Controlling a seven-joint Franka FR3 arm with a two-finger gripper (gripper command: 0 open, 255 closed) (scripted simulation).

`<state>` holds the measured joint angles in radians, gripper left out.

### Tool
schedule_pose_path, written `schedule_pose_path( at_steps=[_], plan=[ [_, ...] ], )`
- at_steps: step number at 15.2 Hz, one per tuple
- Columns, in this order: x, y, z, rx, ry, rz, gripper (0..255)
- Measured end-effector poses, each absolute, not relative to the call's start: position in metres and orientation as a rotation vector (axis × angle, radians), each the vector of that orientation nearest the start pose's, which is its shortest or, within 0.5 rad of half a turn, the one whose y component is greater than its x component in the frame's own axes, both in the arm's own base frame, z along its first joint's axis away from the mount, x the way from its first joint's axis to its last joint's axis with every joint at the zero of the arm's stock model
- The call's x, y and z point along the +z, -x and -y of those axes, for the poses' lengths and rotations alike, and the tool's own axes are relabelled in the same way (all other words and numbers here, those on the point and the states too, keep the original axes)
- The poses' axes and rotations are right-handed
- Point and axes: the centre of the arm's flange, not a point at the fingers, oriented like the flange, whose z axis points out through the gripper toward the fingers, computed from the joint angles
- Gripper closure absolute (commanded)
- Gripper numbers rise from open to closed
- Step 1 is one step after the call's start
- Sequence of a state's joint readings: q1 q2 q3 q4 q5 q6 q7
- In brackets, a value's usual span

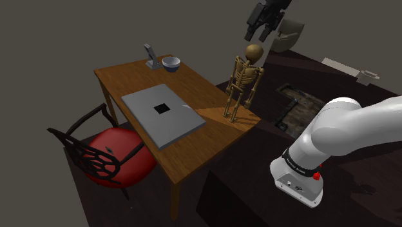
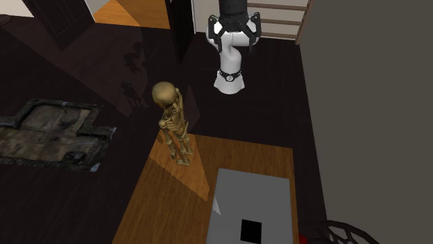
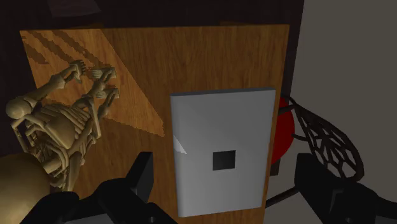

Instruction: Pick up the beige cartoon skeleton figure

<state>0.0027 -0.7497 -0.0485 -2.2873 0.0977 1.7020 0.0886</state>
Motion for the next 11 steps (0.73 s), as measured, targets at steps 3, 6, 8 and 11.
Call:
schedule_pose_path(
  at_steps=[3,6,8,11],
  plan=[
    [0.615,-0.335,0.023,-0.231,2.992,-0.211,0],
    [0.594,-0.341,0.047,-0.211,2.993,-0.251,0],
    [0.575,-0.348,0.069,-0.196,2.994,-0.279,0],
    [0.551,-0.355,0.100,-0.174,2.994,-0.321,0]
  ],
)
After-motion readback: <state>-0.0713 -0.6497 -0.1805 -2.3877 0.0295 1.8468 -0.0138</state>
